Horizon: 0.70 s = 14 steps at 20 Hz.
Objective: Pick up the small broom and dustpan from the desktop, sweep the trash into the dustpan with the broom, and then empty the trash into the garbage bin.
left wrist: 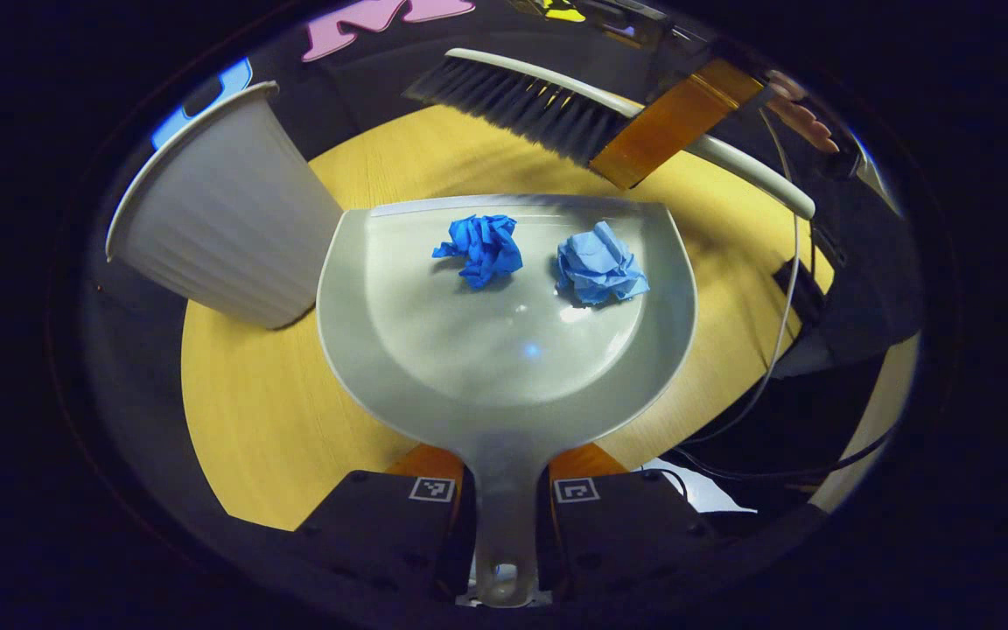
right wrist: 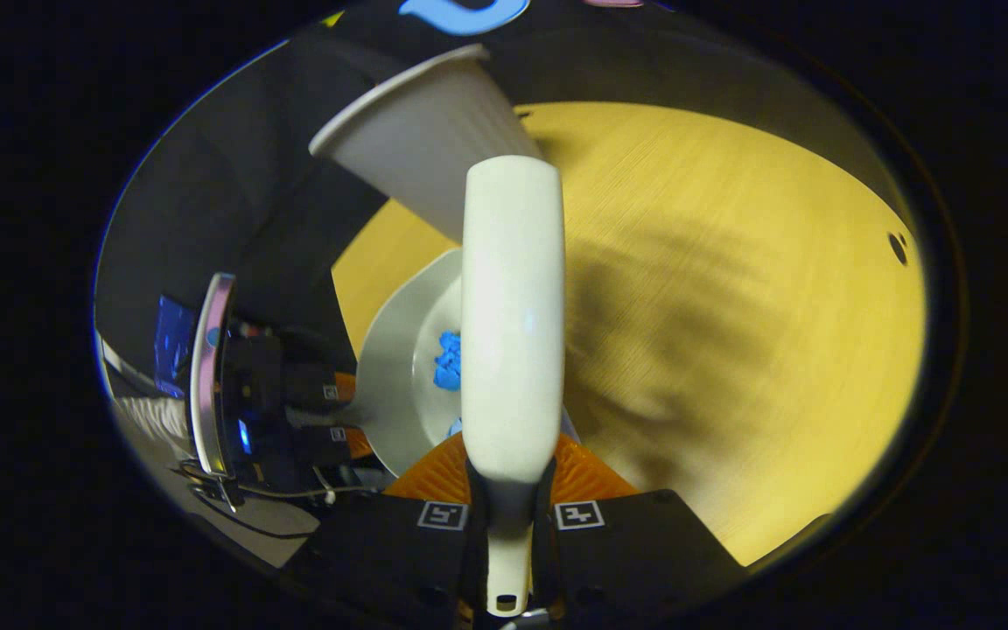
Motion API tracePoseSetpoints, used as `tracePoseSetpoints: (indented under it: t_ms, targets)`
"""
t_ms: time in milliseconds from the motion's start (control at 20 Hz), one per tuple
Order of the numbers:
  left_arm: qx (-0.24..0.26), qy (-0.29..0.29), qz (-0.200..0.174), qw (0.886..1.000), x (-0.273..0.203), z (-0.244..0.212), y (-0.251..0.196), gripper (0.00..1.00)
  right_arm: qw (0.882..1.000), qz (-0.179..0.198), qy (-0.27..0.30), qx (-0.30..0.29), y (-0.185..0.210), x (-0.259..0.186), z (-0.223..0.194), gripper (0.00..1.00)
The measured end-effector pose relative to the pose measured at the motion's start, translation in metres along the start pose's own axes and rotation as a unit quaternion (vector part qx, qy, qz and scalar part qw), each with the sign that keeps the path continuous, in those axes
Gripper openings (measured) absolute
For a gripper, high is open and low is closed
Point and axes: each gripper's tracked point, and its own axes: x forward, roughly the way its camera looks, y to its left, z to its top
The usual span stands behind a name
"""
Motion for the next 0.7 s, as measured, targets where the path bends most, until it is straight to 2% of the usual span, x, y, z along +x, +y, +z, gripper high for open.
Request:
tracePoseSetpoints:
  t_ms: [150, 250, 450, 550, 700]
  targets:
    - [0.047, -0.028, 0.046, 0.997, -0.018, 0.022, 0.030, 0.25, 0.991, 0.007, -0.124, 0.043, -0.006, -0.005, -0.002, 0.21]
    - [0.034, -0.043, 0.055, 0.997, -0.036, 0.037, 0.037, 0.24, 0.982, 0.014, -0.174, 0.070, -0.018, -0.013, -0.011, 0.21]
    - [-0.014, -0.091, 0.085, 0.992, -0.055, 0.064, 0.061, 0.25, 0.977, -0.020, -0.195, 0.084, -0.057, -0.007, -0.051, 0.21]
    - [-0.027, -0.108, 0.104, 0.988, -0.057, 0.074, 0.077, 0.25, 0.975, -0.028, -0.206, 0.083, -0.054, -0.032, -0.042, 0.21]
    - [-0.049, -0.119, 0.137, 0.982, -0.064, 0.078, 0.101, 0.24, 0.972, -0.026, -0.211, 0.095, -0.055, -0.037, -0.044, 0.21]
